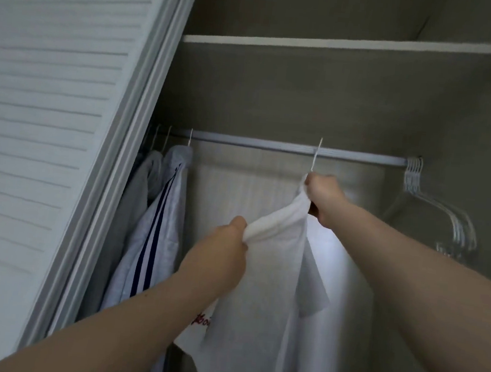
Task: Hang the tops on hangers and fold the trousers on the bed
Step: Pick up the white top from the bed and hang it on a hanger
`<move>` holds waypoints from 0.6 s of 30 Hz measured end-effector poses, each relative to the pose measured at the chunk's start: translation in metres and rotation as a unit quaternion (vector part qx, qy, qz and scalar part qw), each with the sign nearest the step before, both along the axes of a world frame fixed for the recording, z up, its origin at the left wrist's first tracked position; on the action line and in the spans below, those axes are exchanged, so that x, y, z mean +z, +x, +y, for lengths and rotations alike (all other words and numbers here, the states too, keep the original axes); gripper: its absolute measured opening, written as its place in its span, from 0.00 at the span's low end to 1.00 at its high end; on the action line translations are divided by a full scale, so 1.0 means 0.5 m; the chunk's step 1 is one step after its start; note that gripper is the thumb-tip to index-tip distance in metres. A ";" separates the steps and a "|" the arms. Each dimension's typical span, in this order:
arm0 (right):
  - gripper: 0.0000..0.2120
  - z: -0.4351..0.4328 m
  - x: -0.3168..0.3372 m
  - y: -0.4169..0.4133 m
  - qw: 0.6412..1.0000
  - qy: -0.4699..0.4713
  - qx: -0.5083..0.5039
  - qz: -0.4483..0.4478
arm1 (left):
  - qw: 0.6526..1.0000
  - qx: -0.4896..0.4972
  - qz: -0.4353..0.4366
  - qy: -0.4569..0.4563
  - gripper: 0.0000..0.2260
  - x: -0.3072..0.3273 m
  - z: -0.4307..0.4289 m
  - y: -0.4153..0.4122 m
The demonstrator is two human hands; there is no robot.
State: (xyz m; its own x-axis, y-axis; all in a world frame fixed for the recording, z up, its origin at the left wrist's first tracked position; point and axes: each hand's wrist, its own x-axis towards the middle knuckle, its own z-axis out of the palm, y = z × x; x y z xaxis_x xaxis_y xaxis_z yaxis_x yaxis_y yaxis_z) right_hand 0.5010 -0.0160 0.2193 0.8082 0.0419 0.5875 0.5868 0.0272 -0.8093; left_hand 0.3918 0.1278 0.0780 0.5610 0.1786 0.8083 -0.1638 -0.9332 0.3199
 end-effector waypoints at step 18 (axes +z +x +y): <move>0.06 0.063 0.019 0.218 0.995 -0.058 0.073 -0.034 | 0.985 0.111 0.082 0.107 0.08 0.044 0.060 0.157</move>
